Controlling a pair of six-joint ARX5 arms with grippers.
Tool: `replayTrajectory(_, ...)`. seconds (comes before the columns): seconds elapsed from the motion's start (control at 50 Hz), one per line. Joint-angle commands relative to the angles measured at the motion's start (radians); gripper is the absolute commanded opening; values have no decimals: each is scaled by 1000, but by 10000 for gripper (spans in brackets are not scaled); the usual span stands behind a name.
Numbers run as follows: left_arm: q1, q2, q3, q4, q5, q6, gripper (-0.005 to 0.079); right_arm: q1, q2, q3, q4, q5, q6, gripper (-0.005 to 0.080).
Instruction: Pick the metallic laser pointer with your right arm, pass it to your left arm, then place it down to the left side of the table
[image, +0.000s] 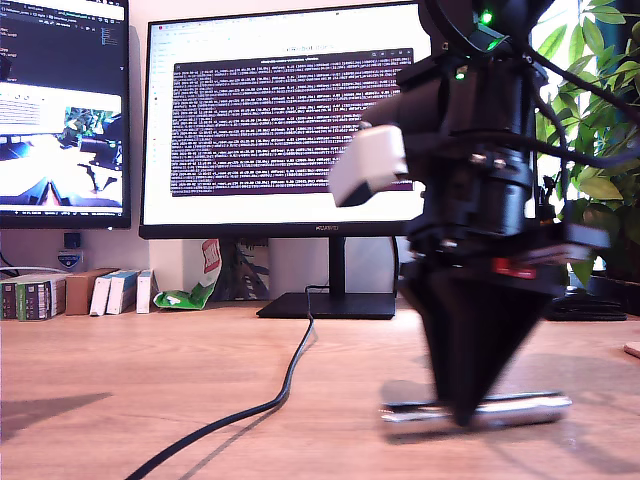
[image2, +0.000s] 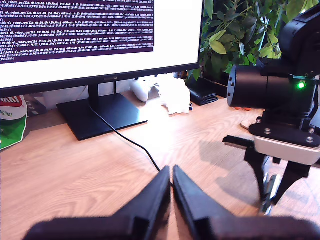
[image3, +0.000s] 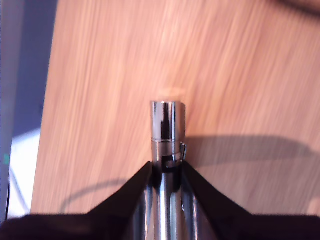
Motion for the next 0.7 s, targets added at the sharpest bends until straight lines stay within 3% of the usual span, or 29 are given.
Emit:
replayTrajectory(0.0, 1, 3, 1, 7, 1, -3, -23, 30, 8, -11, 35, -11, 63, -11)
replayTrajectory(0.16, 1, 3, 1, 15, 1, -3, -18, 53, -8, -7, 108, -37, 179, -11)
replayTrajectory(0.34, 1, 3, 1, 32, 2, -4, 122, 55, -64, -3, 195, -66, 248, -11)
replayTrajectory(0.42, 1, 3, 1, 41, 2, -44, 138, 48, -110, -3, 232, -92, 277, -11)
replayTrajectory(0.6, 1, 3, 1, 124, 32, -85, 142, 33, -230, -3, 312, -142, 338, -11)
replayTrajectory(0.68, 1, 3, 1, 183, 57, -85, 196, 31, -288, -3, 360, -167, 375, -11)
